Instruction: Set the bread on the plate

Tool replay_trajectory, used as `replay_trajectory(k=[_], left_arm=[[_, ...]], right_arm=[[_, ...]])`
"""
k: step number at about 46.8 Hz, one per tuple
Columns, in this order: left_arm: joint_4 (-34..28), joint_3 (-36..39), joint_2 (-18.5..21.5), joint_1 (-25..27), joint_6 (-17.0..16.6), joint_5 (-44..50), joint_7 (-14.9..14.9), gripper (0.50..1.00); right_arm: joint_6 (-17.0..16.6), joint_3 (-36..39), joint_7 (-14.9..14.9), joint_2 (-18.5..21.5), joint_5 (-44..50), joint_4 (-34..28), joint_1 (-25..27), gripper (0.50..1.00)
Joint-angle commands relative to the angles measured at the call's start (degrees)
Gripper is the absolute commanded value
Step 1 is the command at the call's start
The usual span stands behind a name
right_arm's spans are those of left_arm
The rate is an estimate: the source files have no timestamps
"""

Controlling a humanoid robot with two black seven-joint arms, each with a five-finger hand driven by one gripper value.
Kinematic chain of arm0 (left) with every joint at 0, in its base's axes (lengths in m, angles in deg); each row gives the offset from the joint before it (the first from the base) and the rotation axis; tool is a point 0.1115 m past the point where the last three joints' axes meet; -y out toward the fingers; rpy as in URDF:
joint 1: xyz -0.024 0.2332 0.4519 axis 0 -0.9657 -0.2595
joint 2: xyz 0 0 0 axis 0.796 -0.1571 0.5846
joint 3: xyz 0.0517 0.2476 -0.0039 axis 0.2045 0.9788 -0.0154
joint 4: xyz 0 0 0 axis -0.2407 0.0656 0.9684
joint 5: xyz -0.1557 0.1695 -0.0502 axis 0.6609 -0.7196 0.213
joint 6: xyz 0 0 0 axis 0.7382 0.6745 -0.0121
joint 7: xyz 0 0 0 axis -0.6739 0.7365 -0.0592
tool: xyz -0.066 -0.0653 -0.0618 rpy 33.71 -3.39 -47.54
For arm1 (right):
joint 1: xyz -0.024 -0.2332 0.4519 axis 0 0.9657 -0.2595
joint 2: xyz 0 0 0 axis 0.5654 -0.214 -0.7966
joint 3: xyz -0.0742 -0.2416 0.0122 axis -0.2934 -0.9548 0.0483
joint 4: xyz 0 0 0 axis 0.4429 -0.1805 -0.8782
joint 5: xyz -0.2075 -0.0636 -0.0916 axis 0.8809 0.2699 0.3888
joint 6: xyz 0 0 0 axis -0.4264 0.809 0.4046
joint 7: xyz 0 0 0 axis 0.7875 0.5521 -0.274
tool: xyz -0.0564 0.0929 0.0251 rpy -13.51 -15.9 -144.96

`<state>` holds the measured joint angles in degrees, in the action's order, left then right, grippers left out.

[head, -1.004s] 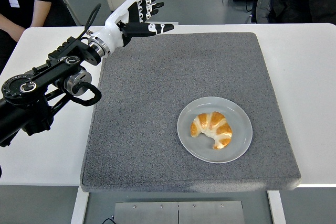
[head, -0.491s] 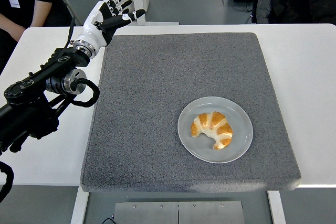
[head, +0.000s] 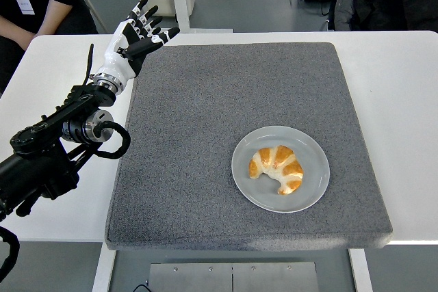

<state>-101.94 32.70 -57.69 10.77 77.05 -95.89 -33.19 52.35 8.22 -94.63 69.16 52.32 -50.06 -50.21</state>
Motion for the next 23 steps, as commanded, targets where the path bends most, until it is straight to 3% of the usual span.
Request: replay_trajectory(k=[1,23], left_arm=[[0.0,0.0,0.0,-0.1,0.0,0.0,0.0,0.971],[0.8,0.0,-0.1,-0.4,0.0,0.0,0.0,0.971]], right_arm=[[0.0,-0.1,0.0,0.0,0.0,0.1,0.0,1.000],[0.0,0.0,0.0,0.0,0.0,0.1,0.0,1.000]])
